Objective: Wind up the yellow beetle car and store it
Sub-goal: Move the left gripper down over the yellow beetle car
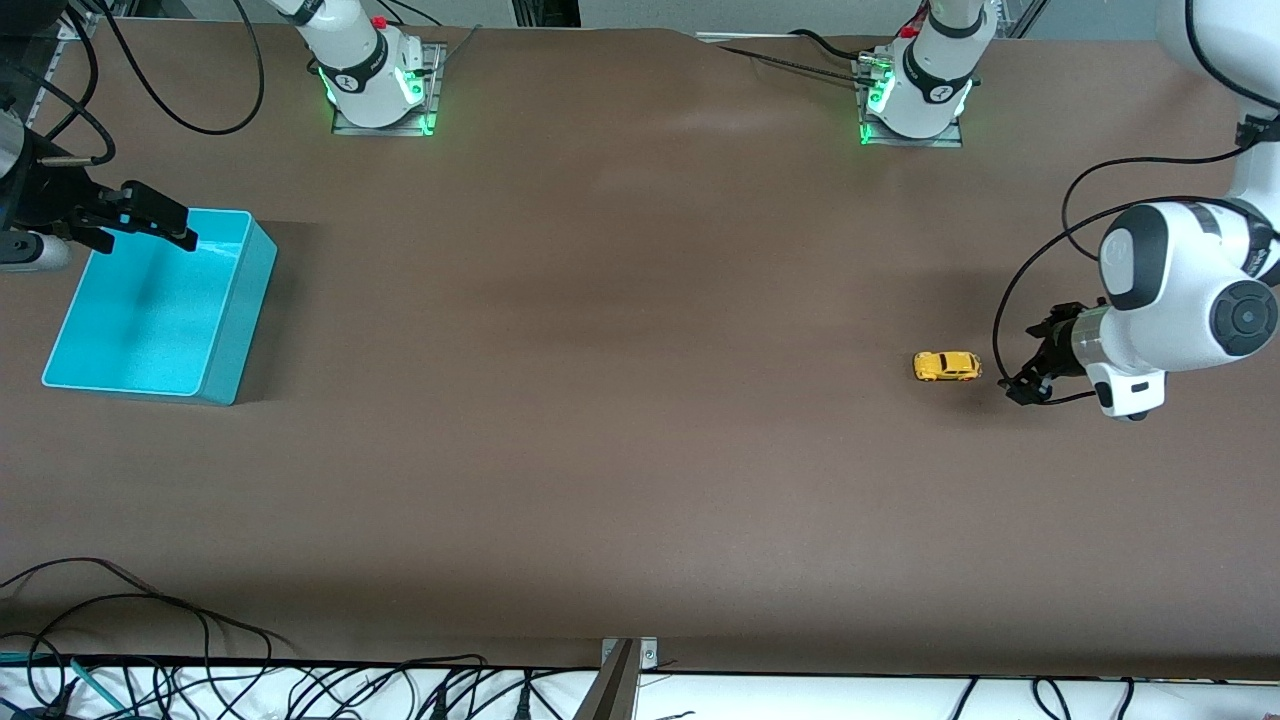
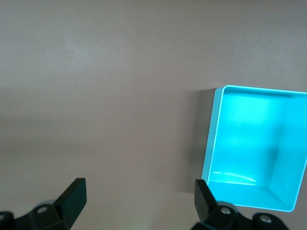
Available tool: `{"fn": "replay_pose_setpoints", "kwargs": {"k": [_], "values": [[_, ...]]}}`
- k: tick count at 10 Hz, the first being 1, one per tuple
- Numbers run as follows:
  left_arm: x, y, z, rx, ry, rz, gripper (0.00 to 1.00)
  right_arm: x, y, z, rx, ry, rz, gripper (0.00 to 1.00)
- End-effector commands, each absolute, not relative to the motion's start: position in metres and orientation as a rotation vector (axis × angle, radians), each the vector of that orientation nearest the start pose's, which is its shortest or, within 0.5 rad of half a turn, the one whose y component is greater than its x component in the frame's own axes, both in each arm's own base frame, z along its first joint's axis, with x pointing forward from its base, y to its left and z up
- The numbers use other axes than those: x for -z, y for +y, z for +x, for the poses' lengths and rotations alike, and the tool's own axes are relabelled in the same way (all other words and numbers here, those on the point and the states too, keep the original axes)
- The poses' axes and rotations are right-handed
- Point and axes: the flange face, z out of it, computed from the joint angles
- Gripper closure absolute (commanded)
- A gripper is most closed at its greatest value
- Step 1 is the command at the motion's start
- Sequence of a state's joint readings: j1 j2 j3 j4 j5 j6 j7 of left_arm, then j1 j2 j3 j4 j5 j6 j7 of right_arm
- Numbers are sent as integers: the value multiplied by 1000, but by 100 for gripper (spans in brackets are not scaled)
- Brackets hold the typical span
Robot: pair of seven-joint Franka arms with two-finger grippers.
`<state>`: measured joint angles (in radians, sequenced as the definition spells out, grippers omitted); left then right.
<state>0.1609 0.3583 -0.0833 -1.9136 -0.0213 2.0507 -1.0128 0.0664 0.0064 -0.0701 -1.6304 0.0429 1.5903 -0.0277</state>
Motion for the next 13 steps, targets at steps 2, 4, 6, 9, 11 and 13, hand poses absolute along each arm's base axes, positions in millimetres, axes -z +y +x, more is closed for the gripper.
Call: {"fn": "replay_pose_setpoints", "kwargs": {"k": [2,4,6,9,11,13], "values": [[-270,43,597,-331,-1760,-2500,0,-600,4,552,-67,-18,-3080,0],[-255,31,596,-347,-1845,-2409,0,-600,4,552,-67,-18,-3080,0],[-237,11,595,-367,-1881,-2341,0,-600,4,552,-67,-21,-3080,0],[-202,0,587,-348,-1898,-2293,0,-600,4,552,-67,-18,-3080,0],[-197,1,586,-342,-1903,-2293,2,-600,4,552,-67,-18,-3080,0],[-190,6,584,-339,-1897,-2288,6,-600,4,552,-67,-21,-3080,0]]}}
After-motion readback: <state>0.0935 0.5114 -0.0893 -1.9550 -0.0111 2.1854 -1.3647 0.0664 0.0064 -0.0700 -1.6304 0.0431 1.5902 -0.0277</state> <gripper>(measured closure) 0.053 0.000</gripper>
